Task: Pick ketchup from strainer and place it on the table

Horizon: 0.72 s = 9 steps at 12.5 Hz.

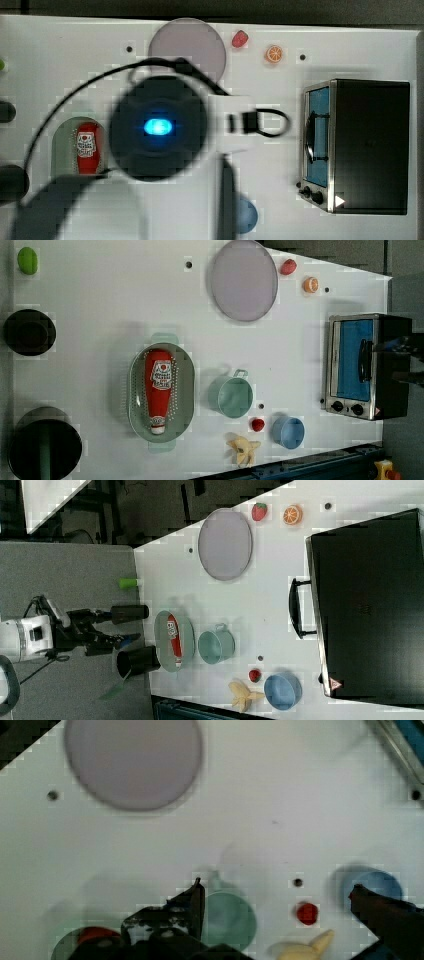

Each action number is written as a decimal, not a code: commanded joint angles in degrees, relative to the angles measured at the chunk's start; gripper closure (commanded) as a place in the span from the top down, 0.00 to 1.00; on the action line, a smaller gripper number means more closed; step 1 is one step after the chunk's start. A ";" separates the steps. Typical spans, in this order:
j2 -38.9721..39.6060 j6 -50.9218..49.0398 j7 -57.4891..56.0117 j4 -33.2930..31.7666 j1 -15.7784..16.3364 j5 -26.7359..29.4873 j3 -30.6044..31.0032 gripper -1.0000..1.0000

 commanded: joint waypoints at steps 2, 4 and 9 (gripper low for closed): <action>5.25 4.22 2.07 -0.05 3.80 0.69 12.72 1.00; 7.99 7.23 2.07 -0.10 4.12 0.67 18.27 1.00; 16.42 15.58 3.03 -2.66 4.83 -1.10 28.14 1.00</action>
